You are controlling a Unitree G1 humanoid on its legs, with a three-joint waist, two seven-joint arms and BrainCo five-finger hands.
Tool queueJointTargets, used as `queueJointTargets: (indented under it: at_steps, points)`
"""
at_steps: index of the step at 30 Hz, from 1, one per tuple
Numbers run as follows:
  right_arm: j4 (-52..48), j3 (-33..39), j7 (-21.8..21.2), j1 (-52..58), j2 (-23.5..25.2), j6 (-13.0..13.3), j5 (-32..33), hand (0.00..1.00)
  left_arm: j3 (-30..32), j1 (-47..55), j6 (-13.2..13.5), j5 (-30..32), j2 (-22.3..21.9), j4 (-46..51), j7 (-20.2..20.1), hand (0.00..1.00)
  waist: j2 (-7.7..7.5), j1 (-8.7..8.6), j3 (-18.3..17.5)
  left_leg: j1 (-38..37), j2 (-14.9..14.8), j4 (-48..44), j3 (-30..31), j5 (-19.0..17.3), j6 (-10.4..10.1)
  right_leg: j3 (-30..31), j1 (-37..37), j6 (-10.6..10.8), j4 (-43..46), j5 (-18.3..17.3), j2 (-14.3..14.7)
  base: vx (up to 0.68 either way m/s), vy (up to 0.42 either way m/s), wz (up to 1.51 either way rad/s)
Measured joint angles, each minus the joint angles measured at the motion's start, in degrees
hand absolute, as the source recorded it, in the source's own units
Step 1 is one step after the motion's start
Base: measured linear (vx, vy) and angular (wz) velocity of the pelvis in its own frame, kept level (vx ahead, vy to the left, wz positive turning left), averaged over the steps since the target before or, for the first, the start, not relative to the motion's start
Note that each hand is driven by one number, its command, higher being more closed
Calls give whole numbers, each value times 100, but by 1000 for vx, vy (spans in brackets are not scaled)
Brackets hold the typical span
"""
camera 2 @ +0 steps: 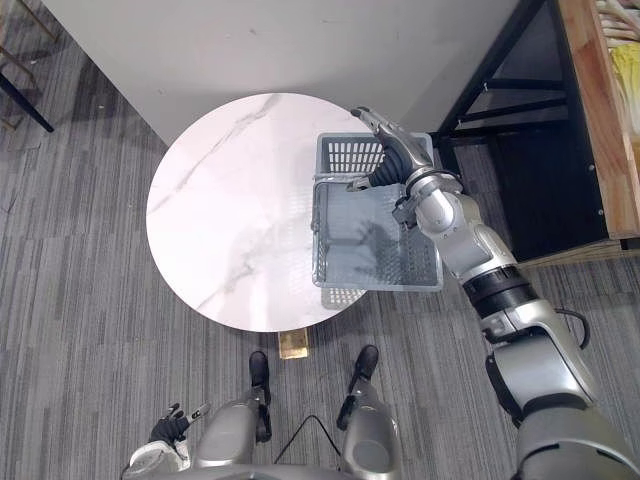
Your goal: Pick vegetable in the basket
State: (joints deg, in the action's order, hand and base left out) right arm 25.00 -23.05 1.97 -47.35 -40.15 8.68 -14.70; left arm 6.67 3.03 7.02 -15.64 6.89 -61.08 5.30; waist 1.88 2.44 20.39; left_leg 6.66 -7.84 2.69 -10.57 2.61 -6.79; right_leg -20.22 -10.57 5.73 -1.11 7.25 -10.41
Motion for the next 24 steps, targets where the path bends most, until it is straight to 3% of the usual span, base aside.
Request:
queueJointTargets:
  at_steps: [5,15,24]
  points:
    - [497,-52,-7,-243,-46,-61,-175,0,39,-60,3,-2,-2,5,-3,0,-16,45,75,17,-6,2,25,9,12,-22,-2,-1,0,1,4,-1,-1,4]
    - [1033,-615,-111,-591,-610,22,-1602,0,11,-76,7,-119,9,13,-58,0,-65,77,144,61,-8,24,36,9,12,-24,-29,-1,-39,1,17,3,0,0]
    - [1442,-683,-121,-659,-719,79,-1809,0,-79,-83,27,-213,54,18,-62,0,-96,81,189,162,-9,20,33,9,12,-14,-118,-30,-65,23,24,12,1,0]
